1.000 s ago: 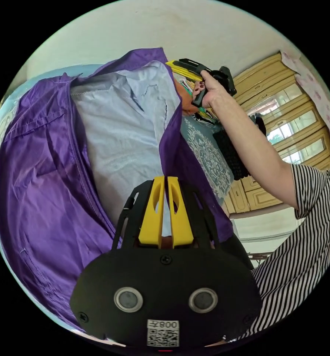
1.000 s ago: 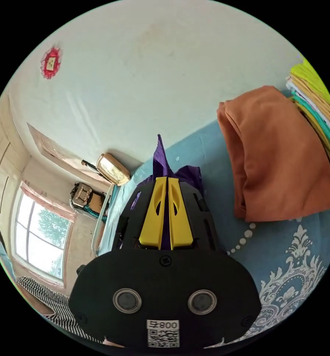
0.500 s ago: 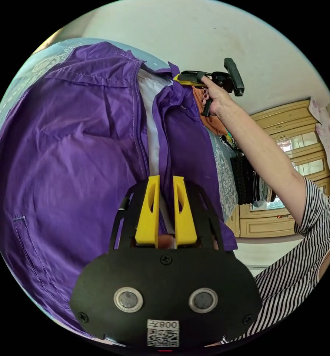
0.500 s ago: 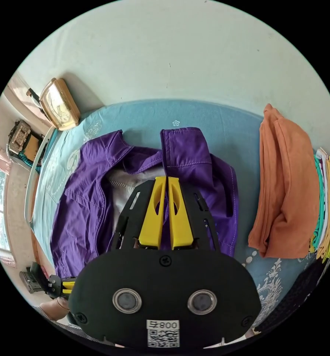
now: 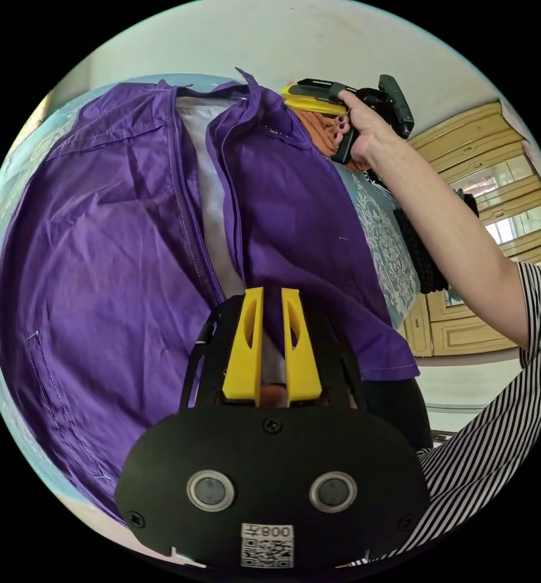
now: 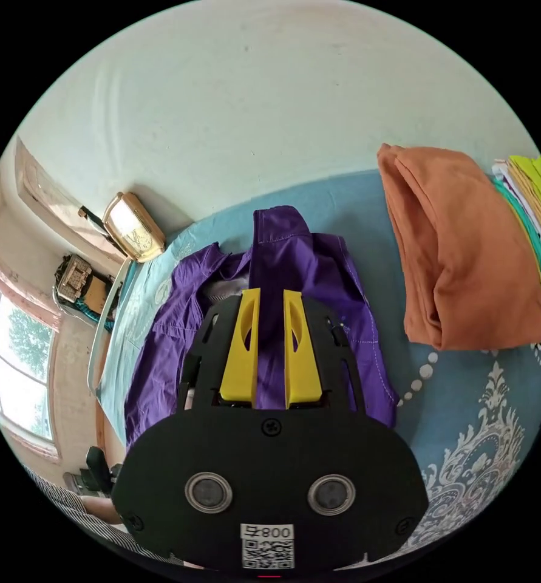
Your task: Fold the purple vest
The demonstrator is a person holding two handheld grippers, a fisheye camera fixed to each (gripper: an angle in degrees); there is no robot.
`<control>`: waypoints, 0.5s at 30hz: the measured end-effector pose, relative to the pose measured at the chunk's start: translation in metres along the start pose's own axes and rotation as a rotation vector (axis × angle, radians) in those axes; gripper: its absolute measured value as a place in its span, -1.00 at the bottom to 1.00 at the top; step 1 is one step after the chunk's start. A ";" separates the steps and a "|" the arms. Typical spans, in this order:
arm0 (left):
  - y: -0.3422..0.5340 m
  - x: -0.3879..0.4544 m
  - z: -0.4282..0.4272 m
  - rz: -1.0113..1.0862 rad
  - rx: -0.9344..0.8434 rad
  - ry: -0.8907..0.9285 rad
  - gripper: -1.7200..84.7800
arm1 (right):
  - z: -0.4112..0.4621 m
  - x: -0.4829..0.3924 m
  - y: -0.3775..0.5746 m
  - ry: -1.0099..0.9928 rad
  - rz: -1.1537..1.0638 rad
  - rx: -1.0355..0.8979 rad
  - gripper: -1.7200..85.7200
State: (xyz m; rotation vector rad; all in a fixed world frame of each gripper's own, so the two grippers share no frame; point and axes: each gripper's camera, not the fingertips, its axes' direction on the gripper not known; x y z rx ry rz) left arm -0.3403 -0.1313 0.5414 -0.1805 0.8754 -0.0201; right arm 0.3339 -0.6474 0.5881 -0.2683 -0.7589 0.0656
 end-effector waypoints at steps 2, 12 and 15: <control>-0.004 0.000 -0.013 0.031 0.054 -0.050 -0.80 | 0.017 -0.006 0.001 -0.025 -0.010 -0.066 -0.77; -0.110 -0.037 -0.003 0.159 0.088 -0.199 -0.76 | 0.066 -0.020 0.004 0.063 -0.001 -0.165 -0.88; -0.128 -0.048 0.015 0.158 -0.004 -0.155 -0.83 | 0.056 -0.011 0.005 -0.004 0.017 -0.130 -0.91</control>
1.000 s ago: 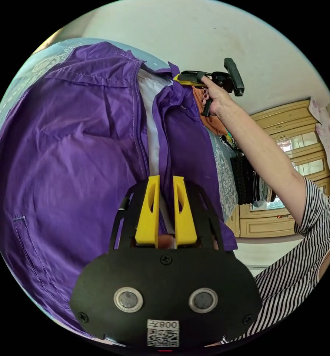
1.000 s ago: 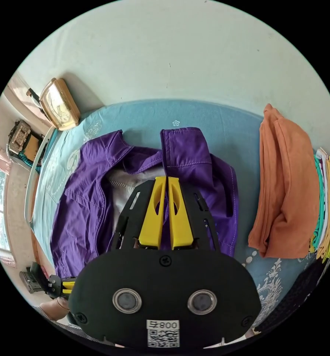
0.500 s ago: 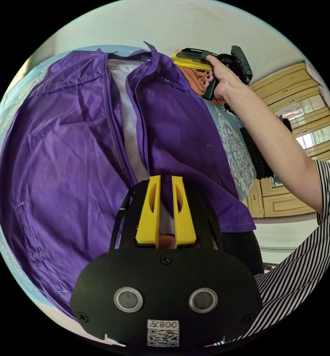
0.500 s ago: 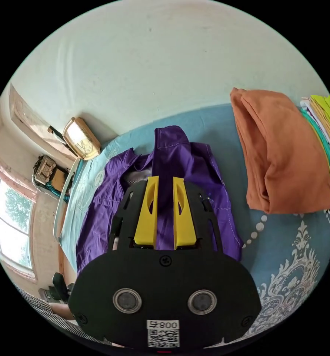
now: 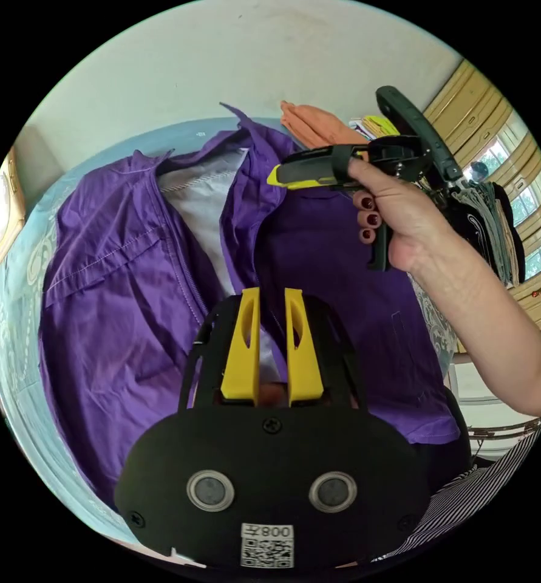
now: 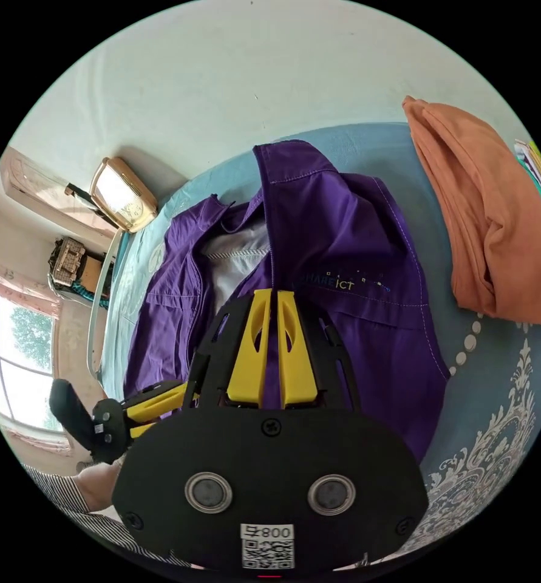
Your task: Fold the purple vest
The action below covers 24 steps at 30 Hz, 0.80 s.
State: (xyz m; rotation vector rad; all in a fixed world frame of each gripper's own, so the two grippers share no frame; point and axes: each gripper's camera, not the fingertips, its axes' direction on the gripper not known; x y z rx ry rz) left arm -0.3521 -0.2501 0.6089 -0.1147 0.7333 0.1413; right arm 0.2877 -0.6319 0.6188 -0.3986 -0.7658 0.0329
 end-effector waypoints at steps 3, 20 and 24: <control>-0.005 -0.004 -0.003 0.013 0.030 0.103 -0.90 | -0.018 0.009 0.001 -0.072 0.011 0.055 -0.92; 0.012 -0.124 -0.029 -0.350 0.258 0.449 -0.80 | 0.075 -0.045 -0.014 0.177 -0.148 -0.107 -0.93; -0.006 -0.120 -0.021 -0.292 0.170 0.390 -0.79 | 0.076 -0.031 -0.006 0.061 -0.123 -0.083 -0.93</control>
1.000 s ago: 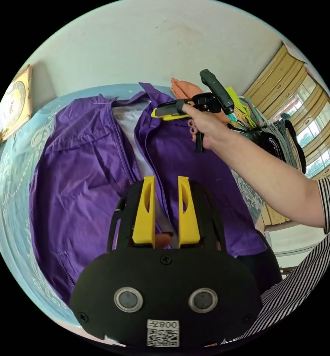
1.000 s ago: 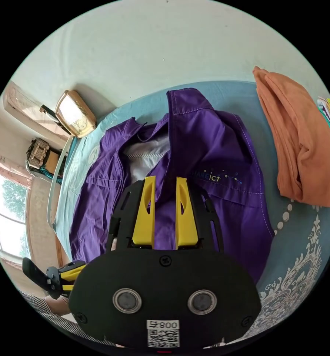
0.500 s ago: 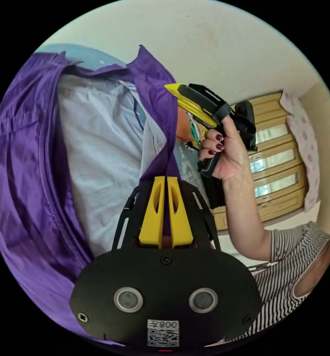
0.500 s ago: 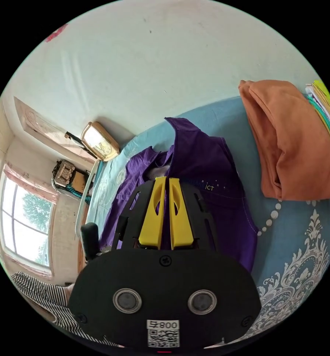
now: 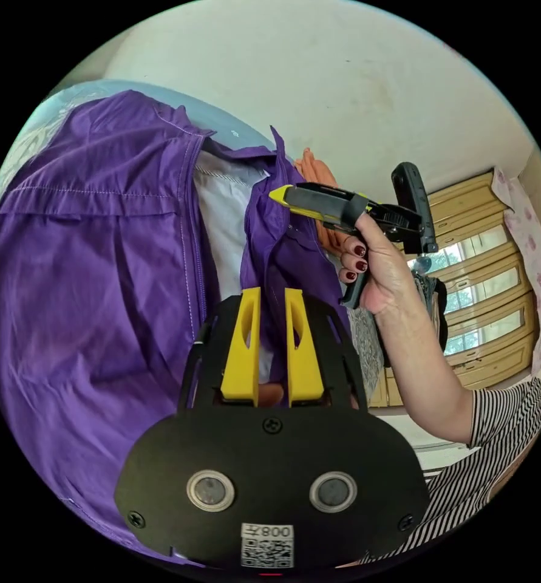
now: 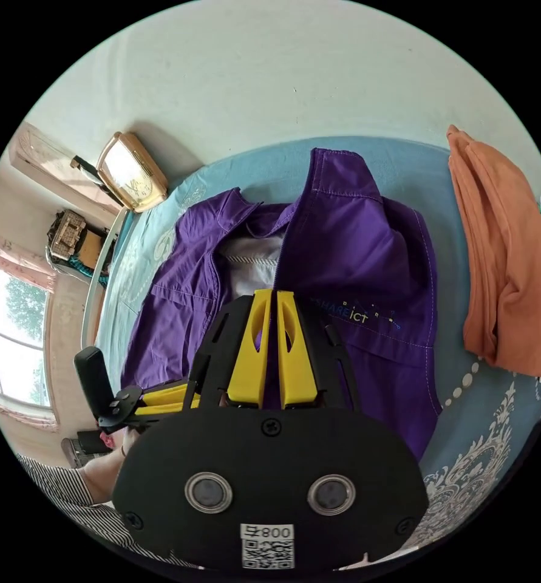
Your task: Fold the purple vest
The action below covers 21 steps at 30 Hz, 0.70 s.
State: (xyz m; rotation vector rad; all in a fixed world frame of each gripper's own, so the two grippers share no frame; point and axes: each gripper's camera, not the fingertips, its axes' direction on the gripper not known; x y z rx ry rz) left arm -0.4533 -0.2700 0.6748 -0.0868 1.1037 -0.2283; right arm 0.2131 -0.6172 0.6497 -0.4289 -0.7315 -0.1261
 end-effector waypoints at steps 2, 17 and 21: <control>0.000 -0.001 0.008 -0.001 -0.051 0.054 -0.78 | 0.009 -0.006 0.000 0.019 -0.025 -0.019 -0.93; 0.012 0.006 -0.025 -0.010 0.009 0.033 -0.72 | 0.052 0.025 0.035 -0.209 0.045 -0.047 -0.89; 0.007 0.022 -0.010 0.054 -0.090 -0.100 -0.74 | 0.039 0.045 0.077 -0.266 0.091 0.008 -0.88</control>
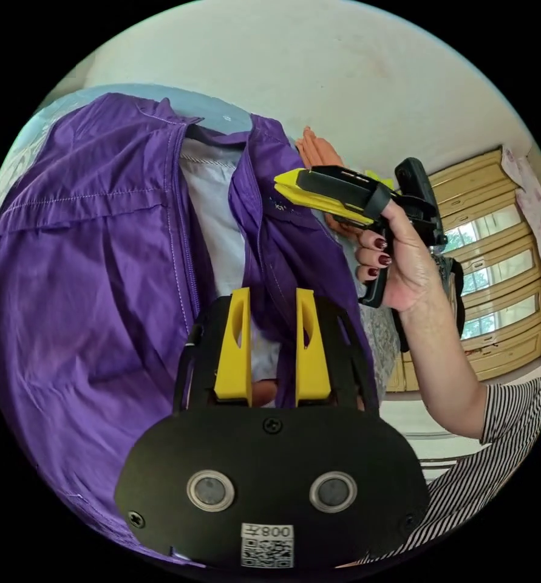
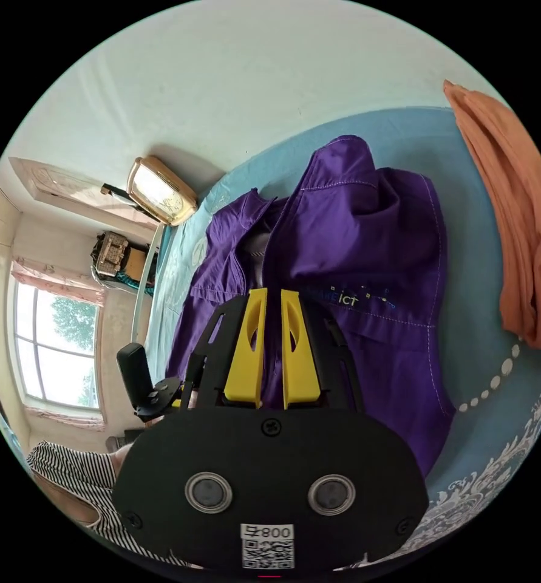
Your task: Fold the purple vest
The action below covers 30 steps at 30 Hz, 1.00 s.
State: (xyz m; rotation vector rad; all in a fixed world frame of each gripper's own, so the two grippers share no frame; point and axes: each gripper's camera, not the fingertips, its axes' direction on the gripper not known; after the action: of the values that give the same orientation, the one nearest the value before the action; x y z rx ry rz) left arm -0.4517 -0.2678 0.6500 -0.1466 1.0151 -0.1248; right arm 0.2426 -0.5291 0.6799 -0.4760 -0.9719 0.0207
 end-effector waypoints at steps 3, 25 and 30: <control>0.000 0.004 -0.004 -0.017 -0.018 0.016 -0.84 | -0.007 0.006 0.042 -0.023 -0.021 -0.009 -0.87; 0.049 0.002 -0.072 -0.212 0.047 0.096 -0.81 | 0.129 -0.071 0.229 0.185 -0.218 -0.311 -0.93; 0.110 0.041 -0.102 -0.139 0.037 0.066 -0.77 | 0.108 -0.081 0.276 0.197 -0.231 -0.299 -0.90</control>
State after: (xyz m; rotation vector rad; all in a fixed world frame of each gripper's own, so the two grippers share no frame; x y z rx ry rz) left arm -0.5133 -0.1733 0.5428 -0.1805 1.0680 -0.2765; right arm 0.1635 -0.2592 0.5572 -0.6245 -0.8336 -0.3781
